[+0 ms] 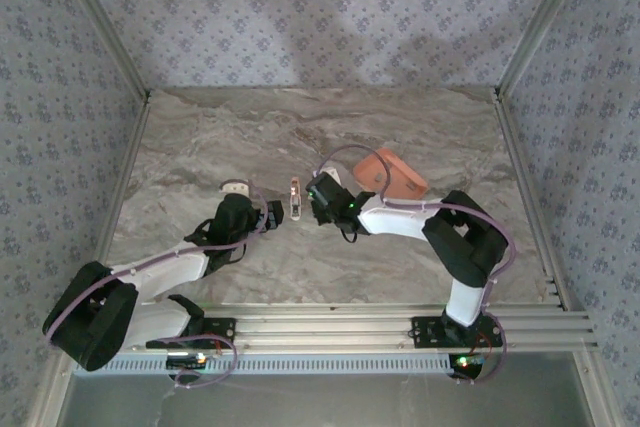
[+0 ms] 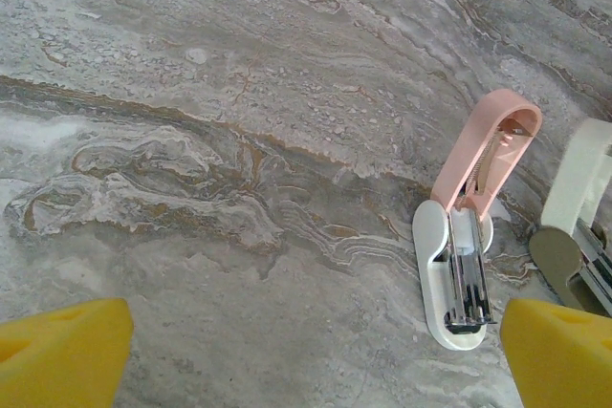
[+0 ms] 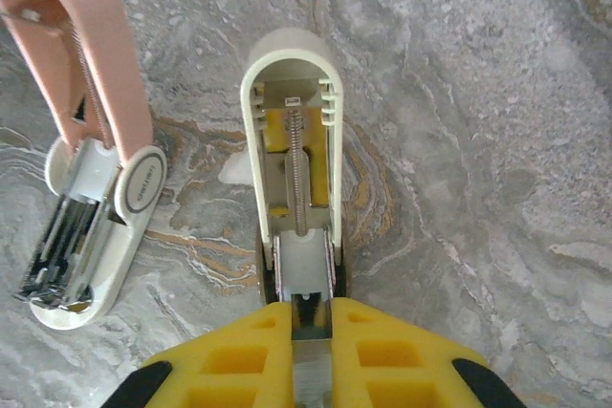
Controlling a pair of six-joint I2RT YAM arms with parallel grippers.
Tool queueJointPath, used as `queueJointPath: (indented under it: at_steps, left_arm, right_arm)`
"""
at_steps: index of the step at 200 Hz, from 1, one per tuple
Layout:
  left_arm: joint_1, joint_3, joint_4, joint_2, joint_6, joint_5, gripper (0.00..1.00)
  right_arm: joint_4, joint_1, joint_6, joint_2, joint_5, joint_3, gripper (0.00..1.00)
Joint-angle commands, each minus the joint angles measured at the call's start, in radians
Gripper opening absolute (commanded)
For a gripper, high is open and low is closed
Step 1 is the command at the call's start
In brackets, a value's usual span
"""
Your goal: Load the staples into the stapler
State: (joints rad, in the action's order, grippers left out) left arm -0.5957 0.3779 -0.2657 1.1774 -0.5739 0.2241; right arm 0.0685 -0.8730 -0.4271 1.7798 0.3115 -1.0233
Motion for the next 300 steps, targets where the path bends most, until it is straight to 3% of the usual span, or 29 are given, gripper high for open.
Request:
queueJointPath:
  at_steps: [1, 189, 300]
  left_arm:
    - [0.004, 0.026, -0.016, 0.001, 0.003, -0.006, 0.98]
    - [0.005, 0.021, -0.015, 0.002, 0.006, -0.007, 0.98]
    - [0.004, 0.016, -0.014, -0.001, 0.003, -0.006, 0.98]
  right_arm:
    - [-0.019, 0.001, 0.029, -0.031, 0.011, 0.012, 0.13]
    - [-0.007, 0.014, 0.016, 0.024, -0.026, 0.021, 0.13]
    - [0.012, -0.005, 0.004, -0.034, -0.011, 0.038, 0.13]
